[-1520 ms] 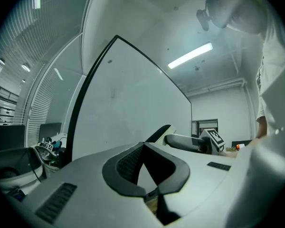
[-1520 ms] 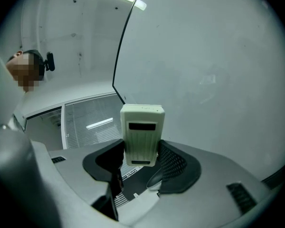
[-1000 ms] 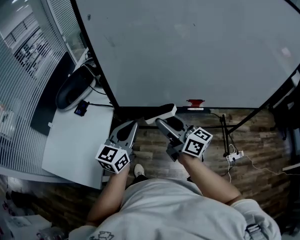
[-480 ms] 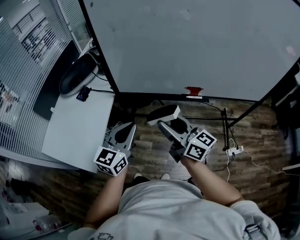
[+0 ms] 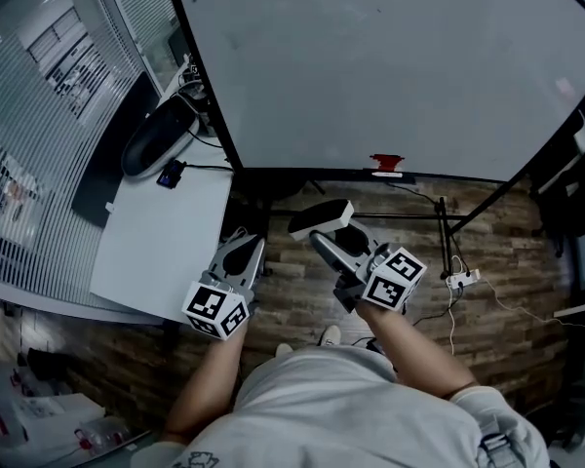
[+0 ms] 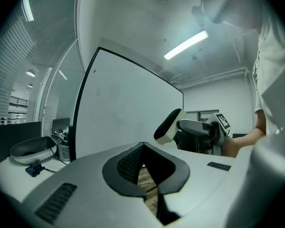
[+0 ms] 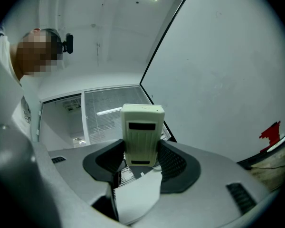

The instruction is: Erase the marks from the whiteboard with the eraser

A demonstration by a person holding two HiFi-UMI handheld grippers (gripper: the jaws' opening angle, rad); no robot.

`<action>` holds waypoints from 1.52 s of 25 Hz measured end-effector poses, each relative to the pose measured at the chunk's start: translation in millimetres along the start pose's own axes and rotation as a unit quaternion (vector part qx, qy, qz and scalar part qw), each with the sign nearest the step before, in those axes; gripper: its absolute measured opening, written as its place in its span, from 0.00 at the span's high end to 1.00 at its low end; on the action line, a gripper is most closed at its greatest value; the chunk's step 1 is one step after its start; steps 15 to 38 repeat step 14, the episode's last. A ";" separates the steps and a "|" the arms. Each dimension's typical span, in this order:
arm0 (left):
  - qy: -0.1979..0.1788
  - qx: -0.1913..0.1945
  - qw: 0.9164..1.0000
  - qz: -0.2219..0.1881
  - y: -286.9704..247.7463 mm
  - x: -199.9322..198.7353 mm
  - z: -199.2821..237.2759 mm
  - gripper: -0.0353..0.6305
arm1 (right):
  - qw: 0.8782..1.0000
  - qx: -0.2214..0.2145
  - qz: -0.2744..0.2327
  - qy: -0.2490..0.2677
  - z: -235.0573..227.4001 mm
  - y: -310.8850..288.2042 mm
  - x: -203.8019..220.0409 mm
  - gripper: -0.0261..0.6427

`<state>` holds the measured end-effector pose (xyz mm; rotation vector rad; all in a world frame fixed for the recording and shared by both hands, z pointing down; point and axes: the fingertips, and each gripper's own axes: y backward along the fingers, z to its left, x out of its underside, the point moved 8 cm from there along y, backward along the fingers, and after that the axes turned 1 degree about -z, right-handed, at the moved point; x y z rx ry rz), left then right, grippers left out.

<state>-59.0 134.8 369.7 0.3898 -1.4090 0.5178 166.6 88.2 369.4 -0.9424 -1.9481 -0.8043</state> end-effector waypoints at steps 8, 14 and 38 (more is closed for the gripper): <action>0.006 0.013 1.000 -0.006 19.3 -1.5 14.1 0.94 | 1.000 0.015 -0.005 0.003 19.4 -9.5 10.7 0.61; 0.016 0.016 1.000 -0.012 27.3 -1.4 26.6 0.94 | 1.000 0.025 -0.005 0.006 21.7 -17.1 14.6 0.61; 0.016 0.016 1.000 -0.012 27.3 -1.4 26.6 0.94 | 1.000 0.025 -0.005 0.006 21.7 -17.1 14.6 0.61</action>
